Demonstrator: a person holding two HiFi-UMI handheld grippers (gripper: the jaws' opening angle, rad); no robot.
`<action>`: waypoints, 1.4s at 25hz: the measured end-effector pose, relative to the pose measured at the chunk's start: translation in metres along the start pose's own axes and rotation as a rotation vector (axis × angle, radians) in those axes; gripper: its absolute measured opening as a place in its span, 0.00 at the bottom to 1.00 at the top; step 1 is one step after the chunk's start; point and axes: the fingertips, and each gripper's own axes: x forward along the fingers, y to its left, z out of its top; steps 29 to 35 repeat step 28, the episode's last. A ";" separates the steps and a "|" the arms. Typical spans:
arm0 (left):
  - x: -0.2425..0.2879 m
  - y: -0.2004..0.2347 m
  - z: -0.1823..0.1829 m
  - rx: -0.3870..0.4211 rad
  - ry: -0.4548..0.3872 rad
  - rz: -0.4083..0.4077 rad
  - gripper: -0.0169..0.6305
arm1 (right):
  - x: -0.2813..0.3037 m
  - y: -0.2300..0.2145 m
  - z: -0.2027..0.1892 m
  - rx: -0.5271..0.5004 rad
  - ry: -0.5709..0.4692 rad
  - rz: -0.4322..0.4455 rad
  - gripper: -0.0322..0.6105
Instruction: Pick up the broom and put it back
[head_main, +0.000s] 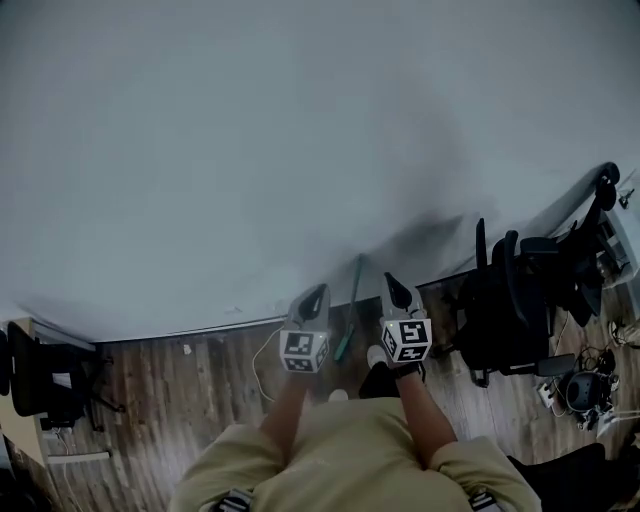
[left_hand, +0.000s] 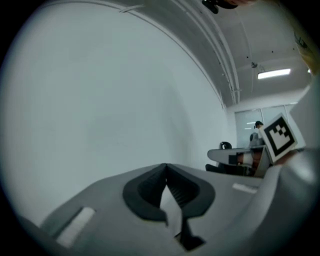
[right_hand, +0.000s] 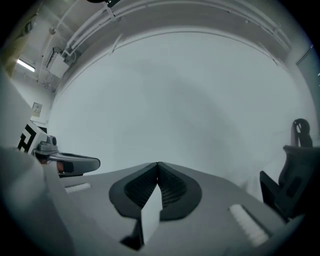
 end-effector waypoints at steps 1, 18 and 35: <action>-0.004 -0.002 0.009 0.016 -0.017 0.001 0.03 | -0.007 0.001 0.007 -0.010 -0.014 -0.013 0.06; -0.019 -0.023 -0.004 0.039 -0.031 0.095 0.03 | -0.027 -0.017 0.004 -0.041 0.028 0.020 0.06; 0.043 -0.045 -0.046 0.021 0.086 0.162 0.03 | 0.025 -0.073 -0.036 0.019 0.118 0.146 0.06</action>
